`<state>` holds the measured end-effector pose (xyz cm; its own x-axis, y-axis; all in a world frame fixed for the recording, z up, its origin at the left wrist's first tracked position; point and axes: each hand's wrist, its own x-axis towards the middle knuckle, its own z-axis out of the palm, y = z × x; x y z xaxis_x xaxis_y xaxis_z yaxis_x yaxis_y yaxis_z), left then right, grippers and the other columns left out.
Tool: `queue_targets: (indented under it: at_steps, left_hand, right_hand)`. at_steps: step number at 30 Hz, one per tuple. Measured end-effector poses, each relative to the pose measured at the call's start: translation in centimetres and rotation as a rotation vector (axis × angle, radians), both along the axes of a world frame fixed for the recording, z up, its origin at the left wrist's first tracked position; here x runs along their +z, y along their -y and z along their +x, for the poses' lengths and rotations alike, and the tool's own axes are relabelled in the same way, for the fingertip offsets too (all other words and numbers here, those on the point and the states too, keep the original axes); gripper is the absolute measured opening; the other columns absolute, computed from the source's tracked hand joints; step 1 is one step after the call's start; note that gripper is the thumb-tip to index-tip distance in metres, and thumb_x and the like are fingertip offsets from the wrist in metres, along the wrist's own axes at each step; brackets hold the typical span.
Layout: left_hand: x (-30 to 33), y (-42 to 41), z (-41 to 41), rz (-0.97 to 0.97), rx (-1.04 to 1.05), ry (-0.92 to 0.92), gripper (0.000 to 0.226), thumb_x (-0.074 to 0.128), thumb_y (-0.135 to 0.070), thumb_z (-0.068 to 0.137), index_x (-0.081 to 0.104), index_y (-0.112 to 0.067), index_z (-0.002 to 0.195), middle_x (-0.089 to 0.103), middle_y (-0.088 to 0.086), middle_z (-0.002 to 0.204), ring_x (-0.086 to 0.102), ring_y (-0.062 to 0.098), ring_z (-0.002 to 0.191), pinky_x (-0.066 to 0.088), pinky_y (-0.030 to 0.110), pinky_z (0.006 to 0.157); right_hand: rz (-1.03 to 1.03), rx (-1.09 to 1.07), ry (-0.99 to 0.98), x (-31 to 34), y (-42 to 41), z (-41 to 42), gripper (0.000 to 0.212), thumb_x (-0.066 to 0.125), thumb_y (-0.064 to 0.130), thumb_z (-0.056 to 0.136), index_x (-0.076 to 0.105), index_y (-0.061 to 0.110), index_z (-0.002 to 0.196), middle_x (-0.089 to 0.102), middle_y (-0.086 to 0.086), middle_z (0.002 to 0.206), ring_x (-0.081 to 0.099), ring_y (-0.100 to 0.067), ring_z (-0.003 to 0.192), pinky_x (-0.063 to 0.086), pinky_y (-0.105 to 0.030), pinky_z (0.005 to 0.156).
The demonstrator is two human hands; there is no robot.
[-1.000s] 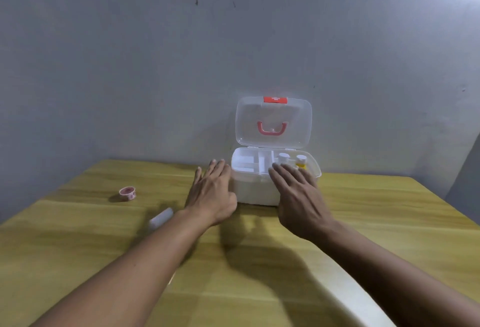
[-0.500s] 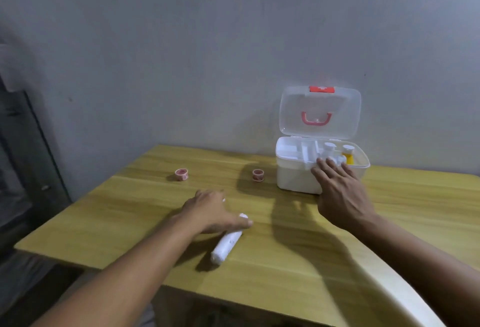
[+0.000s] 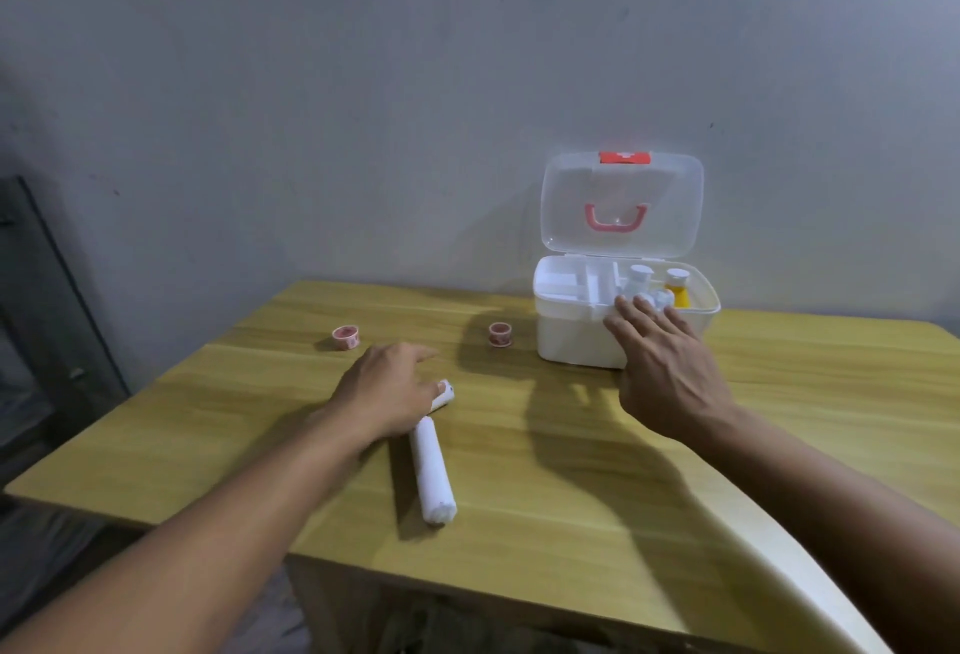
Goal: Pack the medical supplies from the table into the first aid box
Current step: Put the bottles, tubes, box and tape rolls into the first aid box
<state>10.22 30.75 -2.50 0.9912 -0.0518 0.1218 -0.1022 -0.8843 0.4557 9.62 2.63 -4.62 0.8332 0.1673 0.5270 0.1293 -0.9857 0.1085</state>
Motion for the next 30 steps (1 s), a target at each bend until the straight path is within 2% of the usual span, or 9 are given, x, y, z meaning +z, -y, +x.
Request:
queue_targets:
  at_steps: [4,6,8,12,15,18,22,27,30]
  left_hand:
    - [1.0,-0.5,-1.8,0.127,0.163,-0.223,0.07,0.053,-0.078,0.059,0.062,-0.017,0.091,0.063,0.008,0.109,0.062,0.028,0.098,0.056,0.033,0.076]
    - [1.1,0.0,-3.0,0.091,0.146,-0.327,0.068,0.064,-0.074,0.051,0.059,-0.017,0.088,0.059,0.009,0.105,0.063,0.023,0.081,0.053,0.024,0.05]
    - [0.9,0.8,-3.8,0.033,0.119,-0.37,0.051,0.076,-0.049,0.053,0.055,-0.017,0.086,0.062,0.009,0.101,0.065,0.022,0.063,0.048,0.022,0.04]
    - [0.6,1.6,-4.2,0.118,0.074,-0.301,0.066,0.075,-0.016,0.062,0.04,-0.01,0.118,0.055,0.006,0.121,0.063,0.026,0.098,0.044,0.026,0.053]
    - [0.9,2.0,-4.6,0.153,-0.007,-0.179,0.04,0.07,-0.014,0.075,0.043,-0.014,0.103,0.047,0.003,0.12,0.051,0.025,0.115,0.038,0.027,0.071]
    - [1.5,2.4,-3.9,0.211,-0.041,-0.141,0.04,0.071,-0.014,0.076,0.032,-0.023,0.069,0.037,0.0,0.101,0.049,0.024,0.106,0.04,0.029,0.074]
    - [1.1,2.6,-1.5,0.142,-0.01,-0.168,0.041,0.07,-0.019,0.077,0.033,-0.014,0.059,0.045,0.003,0.078,0.045,0.027,0.077,0.031,0.028,0.053]
    - [1.9,4.2,0.9,0.063,0.025,-0.013,0.034,0.056,-0.036,0.086,0.053,-0.004,0.075,0.067,0.013,0.111,0.063,0.037,0.097,0.042,0.035,0.064]
    - [3.7,6.2,3.7,-0.013,-0.009,0.115,0.02,0.063,-0.027,0.08,0.064,-0.007,0.087,0.068,0.018,0.095,0.061,0.037,0.086,0.041,0.033,0.063]
  right_hand:
    - [0.004,-0.002,0.005,0.0,0.0,0.0,0.058,0.058,0.004,0.063,0.057,0.005,0.121,0.049,-0.02,0.141,0.042,-0.036,0.133,0.032,-0.05,0.11]
    - [0.003,-0.008,-0.004,0.0,-0.1,0.0,0.058,0.059,0.006,0.063,0.057,0.005,0.12,0.049,-0.02,0.141,0.043,-0.035,0.133,0.033,-0.05,0.11]
    - [-0.005,-0.005,-0.015,0.1,-0.1,0.0,0.057,0.059,0.008,0.062,0.057,0.006,0.119,0.049,-0.019,0.14,0.042,-0.035,0.132,0.034,-0.05,0.109]
    - [0.013,0.006,-0.012,0.2,0.0,-0.1,0.059,0.065,0.006,0.059,0.058,0.004,0.118,0.052,-0.02,0.138,0.045,-0.036,0.13,0.036,-0.05,0.107]
    - [0.013,0.015,-0.023,0.1,0.2,-0.1,0.061,0.064,0.007,0.059,0.057,0.005,0.12,0.051,-0.019,0.139,0.044,-0.036,0.131,0.035,-0.049,0.109]
    - [0.028,0.012,-0.013,0.2,0.1,-0.1,0.059,0.064,0.007,0.06,0.058,0.005,0.119,0.052,-0.019,0.138,0.044,-0.036,0.131,0.035,-0.049,0.109]
    - [0.026,0.012,-0.013,0.3,0.1,-0.2,0.059,0.063,0.009,0.062,0.057,0.007,0.121,0.049,-0.018,0.141,0.041,-0.034,0.133,0.031,-0.047,0.111]
    - [0.008,0.016,-0.008,0.1,0.4,-0.2,0.057,0.06,0.01,0.064,0.057,0.008,0.12,0.05,-0.018,0.14,0.042,-0.035,0.132,0.033,-0.048,0.11]
    - [0.015,0.015,0.005,0.0,0.4,-0.1,0.057,0.058,0.011,0.063,0.059,0.008,0.12,0.05,-0.019,0.14,0.044,-0.036,0.131,0.033,-0.048,0.11]
